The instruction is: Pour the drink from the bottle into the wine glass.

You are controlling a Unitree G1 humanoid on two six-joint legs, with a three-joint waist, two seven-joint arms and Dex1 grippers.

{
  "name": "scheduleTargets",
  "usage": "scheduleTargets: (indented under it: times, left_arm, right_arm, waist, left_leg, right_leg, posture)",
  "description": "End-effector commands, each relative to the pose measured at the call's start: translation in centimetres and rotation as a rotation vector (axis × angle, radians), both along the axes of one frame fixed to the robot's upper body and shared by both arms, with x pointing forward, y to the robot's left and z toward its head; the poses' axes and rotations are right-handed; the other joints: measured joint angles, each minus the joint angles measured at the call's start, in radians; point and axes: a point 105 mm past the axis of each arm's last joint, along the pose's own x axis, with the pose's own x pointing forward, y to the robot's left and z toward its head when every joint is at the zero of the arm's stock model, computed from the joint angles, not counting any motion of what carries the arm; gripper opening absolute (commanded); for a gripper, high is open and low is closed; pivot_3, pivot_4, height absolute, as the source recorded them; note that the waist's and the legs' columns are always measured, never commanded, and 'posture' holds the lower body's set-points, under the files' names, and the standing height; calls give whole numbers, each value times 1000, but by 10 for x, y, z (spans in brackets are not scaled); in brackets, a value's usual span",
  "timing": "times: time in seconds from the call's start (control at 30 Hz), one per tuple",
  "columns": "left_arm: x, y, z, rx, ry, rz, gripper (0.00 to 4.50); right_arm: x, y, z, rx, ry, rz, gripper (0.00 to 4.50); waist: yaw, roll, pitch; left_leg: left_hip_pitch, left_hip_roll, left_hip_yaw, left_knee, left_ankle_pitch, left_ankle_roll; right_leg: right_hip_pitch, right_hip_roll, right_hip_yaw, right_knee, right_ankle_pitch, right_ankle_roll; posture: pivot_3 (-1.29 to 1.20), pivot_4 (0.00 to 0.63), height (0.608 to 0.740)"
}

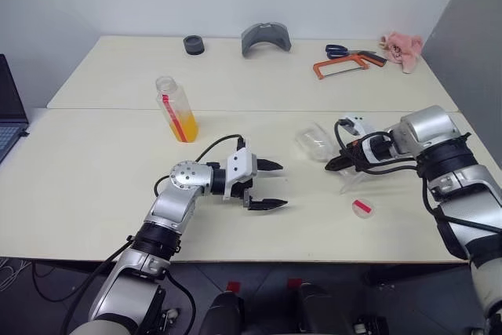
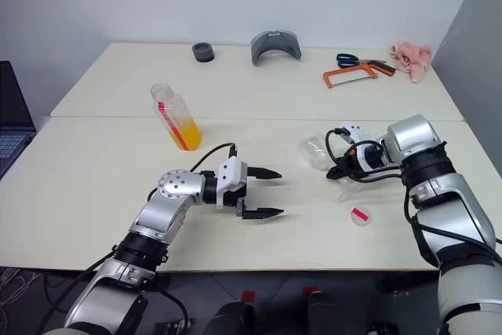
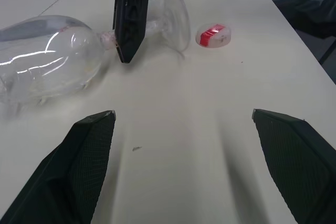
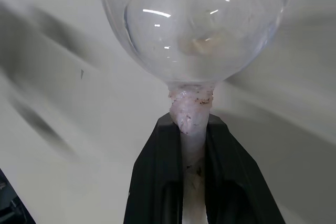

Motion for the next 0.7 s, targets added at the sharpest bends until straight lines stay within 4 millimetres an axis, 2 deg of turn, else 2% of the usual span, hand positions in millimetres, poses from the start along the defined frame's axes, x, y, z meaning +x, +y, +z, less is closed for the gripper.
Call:
scheduleTargets:
  times: [0.03, 0.1, 0.23, 0.33, 0.47, 0.7]
  left_arm:
    - [-1, 0, 9, -6, -46, -14, 4500]
    - [0, 0, 10, -7, -44, -11, 4500]
    - [0, 0, 11, -3, -43, -17, 4500]
    - [1, 0, 11, 4, -42, -24, 4500]
    - [0, 0, 11, 11, -40, -29, 4500]
    - [-1, -2, 10, 15, -31, -48, 4500]
  right_arm:
    - [23, 9, 47, 110, -173, -47, 160]
    - [39, 9, 62, 142, -293, -102, 160]
    - [56, 7, 72, 192, -451, -187, 160]
    - [60, 3, 59, 195, -534, -238, 160]
    - [55, 2, 39, 201, -603, -272, 160]
    - [24, -2, -8, 177, -580, -311, 160]
  waist:
    - [-2, 1, 0]
    - [-2, 1, 1]
    - [0, 1, 1]
    - [1, 1, 1]
    - [2, 2, 1]
    - [0, 2, 0]
  left_leg:
    - [0, 0, 0, 0, 0, 0]
    - [0, 0, 0, 0, 0, 0]
    - [-1, 0, 1, 0, 0, 0]
    - [-1, 0, 1, 0, 0, 0]
    - [-2, 1, 2, 0, 0, 0]
    - [0, 1, 1, 0, 0, 0]
  right_leg:
    - [0, 0, 0, 0, 0, 0]
    - [-2, 0, 1, 1, 0, 0]
    - [-2, 0, 0, 1, 0, 0]
    - [-1, -1, 0, 1, 0, 0]
    - [-1, -2, 0, 2, 0, 0]
    - [-1, -1, 0, 3, 0, 0]
  posture:
    - [0, 150, 740]
    - [0, 150, 740]
    - [0, 150, 740]
    - [0, 150, 740]
    - [0, 150, 740]
    - [0, 150, 740]
